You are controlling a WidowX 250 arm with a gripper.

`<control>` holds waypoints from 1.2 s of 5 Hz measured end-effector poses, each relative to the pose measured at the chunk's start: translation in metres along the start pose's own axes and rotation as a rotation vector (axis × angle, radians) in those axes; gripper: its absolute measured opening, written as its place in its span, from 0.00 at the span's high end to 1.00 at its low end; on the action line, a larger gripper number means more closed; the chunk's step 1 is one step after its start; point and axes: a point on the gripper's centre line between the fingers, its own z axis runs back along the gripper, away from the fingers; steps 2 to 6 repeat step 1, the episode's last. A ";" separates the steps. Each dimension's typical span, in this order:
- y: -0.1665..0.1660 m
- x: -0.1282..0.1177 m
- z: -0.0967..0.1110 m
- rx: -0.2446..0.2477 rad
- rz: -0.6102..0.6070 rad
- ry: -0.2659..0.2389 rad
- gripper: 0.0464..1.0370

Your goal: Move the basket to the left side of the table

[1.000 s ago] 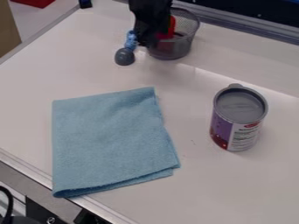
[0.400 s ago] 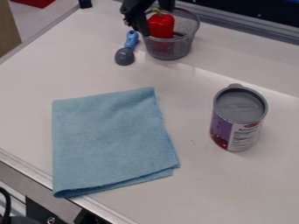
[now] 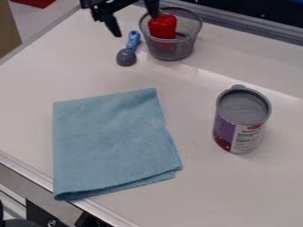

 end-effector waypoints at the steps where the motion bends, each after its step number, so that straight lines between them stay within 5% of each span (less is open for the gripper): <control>1: 0.017 -0.012 0.006 -0.040 -0.155 0.019 0.04; 6: 0.017 -0.012 0.006 -0.040 -0.155 0.019 0.04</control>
